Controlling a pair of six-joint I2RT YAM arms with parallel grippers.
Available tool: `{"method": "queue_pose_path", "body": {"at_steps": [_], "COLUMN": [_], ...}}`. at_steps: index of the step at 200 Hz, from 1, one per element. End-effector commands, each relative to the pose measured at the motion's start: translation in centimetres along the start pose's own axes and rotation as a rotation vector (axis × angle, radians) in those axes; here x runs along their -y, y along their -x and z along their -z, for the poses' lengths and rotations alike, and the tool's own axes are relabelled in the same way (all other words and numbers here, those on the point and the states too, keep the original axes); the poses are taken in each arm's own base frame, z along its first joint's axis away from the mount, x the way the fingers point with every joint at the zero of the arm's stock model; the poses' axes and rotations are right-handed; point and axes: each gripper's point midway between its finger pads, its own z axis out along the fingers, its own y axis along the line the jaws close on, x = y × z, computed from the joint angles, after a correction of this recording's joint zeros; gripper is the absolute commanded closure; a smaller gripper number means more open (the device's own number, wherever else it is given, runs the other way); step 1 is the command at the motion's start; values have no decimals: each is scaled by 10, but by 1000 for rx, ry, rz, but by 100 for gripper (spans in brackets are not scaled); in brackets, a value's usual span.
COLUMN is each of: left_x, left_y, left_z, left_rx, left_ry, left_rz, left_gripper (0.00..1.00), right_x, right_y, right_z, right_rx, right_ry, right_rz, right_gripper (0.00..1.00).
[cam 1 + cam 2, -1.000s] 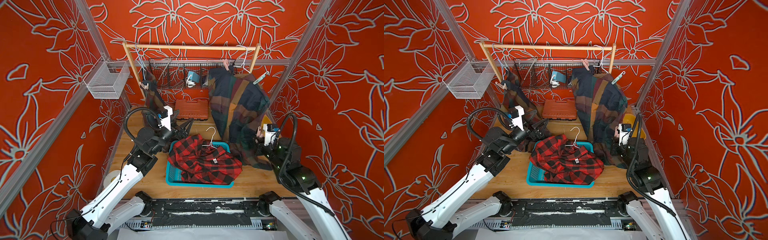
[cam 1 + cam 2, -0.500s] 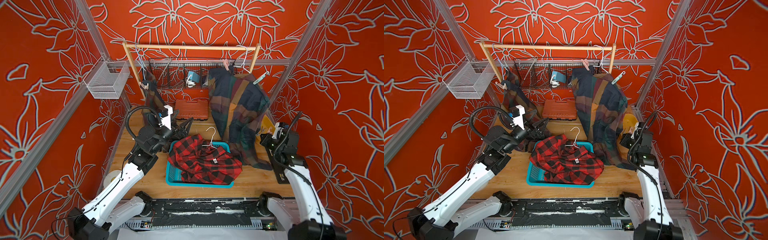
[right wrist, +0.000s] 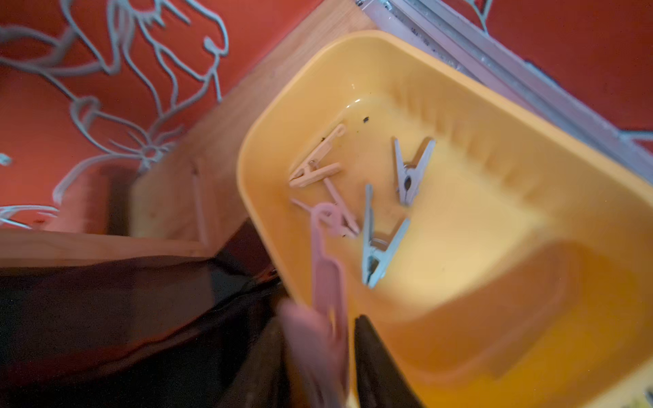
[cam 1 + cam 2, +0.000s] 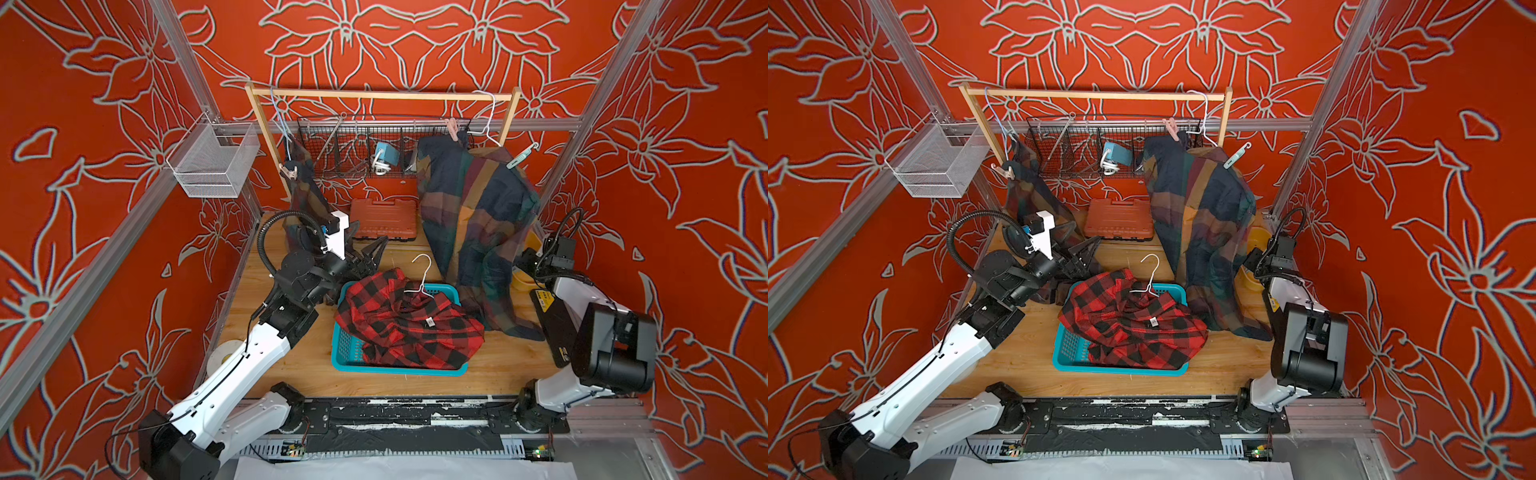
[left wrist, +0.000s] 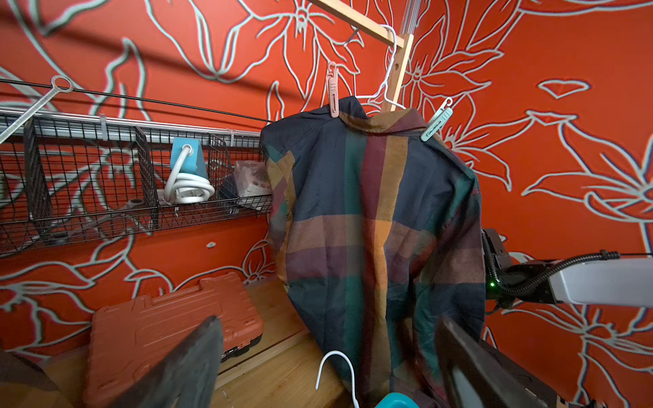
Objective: Remove the clothespins securing long-sleeve shirts to the hanger
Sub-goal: Place the clamp in the storage box, then remove the long-sleeve shirt from the hanger.
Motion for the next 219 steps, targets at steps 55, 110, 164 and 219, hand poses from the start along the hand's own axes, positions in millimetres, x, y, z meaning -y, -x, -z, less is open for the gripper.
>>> {"method": "queue_pose_path", "body": {"at_steps": [55,110,164,219], "left_x": [-2,-3,-1,0], "left_y": [1,2,7,6], "left_z": [0,2,3,3], "left_rx": [13,16,28,24], "left_ry": [6,9,-6,-10], "left_rz": [-7,-8,1,7], "left_gripper": [10,10,10,10], "right_x": [-32,-62,-102,-147], "right_y": [45,-4,-62,-103], "right_z": [46,160,247,278], "right_rx": [151,222,199,58], "right_ry": [83,211,427,677], "right_rz": [-1,184,323,456], "right_gripper": [47,49,53,54]}}
